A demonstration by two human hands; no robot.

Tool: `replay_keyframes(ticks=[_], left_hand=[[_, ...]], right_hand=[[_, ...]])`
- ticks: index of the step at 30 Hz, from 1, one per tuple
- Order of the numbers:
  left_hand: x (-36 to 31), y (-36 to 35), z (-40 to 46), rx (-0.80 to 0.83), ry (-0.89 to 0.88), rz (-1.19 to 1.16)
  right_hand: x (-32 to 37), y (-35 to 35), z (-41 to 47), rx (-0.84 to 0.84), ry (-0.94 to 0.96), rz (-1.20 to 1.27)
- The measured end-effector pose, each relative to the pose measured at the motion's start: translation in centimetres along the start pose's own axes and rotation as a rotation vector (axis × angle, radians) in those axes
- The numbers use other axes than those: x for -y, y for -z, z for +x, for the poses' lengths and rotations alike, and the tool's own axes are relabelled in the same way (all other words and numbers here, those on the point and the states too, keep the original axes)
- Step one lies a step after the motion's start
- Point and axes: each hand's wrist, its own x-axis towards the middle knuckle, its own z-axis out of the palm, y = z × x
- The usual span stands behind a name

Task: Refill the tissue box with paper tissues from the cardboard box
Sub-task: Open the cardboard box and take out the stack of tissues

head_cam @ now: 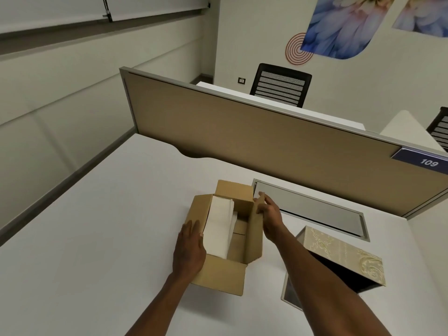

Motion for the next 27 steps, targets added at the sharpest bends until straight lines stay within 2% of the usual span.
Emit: replay_keyframes(ticks=[4, 6, 14, 18, 22, 27], left_hand=[[0.5, -0.3, -0.3, -0.026, 0.02, -0.132], [0.5, -0.6, -0.3, -0.024, 0.022, -0.156], [0.4, -1.4, -0.4, -0.051, 0.031, -0.242], [0.5, -1.4, -0.3, -0.052, 0.029, -0.268], [0.4, -1.4, -0.3, -0.052, 0.01, -0.269], [0.3, -1.3, -0.5, -0.064, 0.011, -0.276]], right_hand=[[-1.7, 2.3, -0.6, -0.185, -0.072, 0.072], [-2.6, 3.1, -0.8, -0.251, -0.096, 0.01], [-4.5, 2.5, -2.0, -0.423, 0.094, -0.666], [-5.4, 1.1, -2.3, -0.39, 0.118, -0.869], [-6.4, -0.5, -2.8, -0.276, 0.113, -0.858], [-6.1, -0.6, -3.7, -0.297, 0.143, -0.865]])
